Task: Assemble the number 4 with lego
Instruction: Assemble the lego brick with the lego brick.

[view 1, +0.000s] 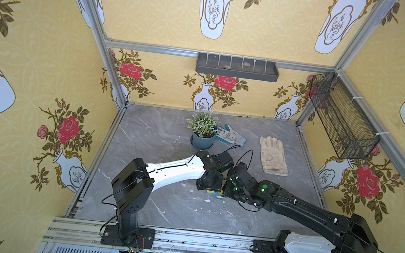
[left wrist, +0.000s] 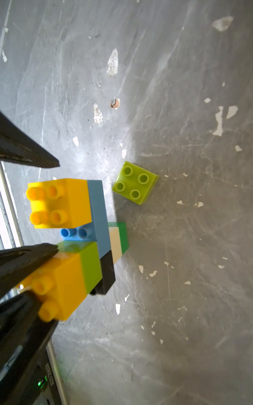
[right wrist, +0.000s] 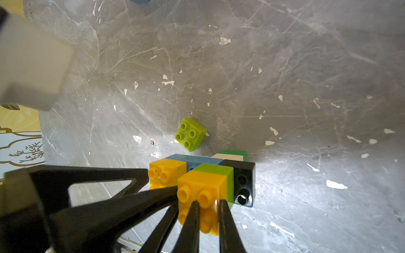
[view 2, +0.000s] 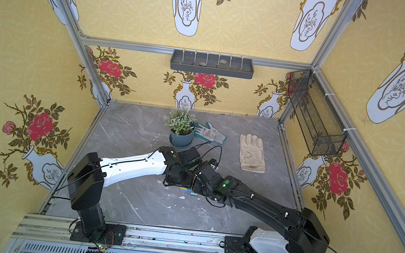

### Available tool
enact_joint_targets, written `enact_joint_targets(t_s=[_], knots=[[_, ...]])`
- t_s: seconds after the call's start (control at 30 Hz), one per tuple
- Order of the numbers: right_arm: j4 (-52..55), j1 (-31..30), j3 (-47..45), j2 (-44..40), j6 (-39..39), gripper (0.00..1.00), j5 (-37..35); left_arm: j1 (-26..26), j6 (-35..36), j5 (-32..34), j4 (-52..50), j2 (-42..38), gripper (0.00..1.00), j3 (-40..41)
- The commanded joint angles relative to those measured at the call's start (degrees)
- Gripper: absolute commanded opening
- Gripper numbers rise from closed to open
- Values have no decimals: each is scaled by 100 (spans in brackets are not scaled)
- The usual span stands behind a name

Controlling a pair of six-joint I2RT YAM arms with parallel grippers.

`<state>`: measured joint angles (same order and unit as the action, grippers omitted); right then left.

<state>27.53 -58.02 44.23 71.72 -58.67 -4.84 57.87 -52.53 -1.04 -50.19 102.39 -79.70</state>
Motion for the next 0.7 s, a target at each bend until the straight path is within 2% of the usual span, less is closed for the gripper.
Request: enact_joint_targets(t_s=[0.0, 0.13, 0.23, 0.37, 0.67], knots=[[1448, 19, -142, 138, 56, 3, -17, 0, 9, 161, -158, -126, 60, -61], [1440, 19, -125, 156, 71, 3, -17, -35, -60, 175, -190, -332, 61, -47], [1403, 19, -148, 166, 63, 3, -13, -166, -197, 43, 15, -514, 50, 280], [1396, 19, -154, 179, 62, 3, 1, -264, -258, -163, 197, -541, 44, 589], [1373, 19, -207, 193, 58, 2, 14, -260, -296, -328, 463, -567, 52, 675]])
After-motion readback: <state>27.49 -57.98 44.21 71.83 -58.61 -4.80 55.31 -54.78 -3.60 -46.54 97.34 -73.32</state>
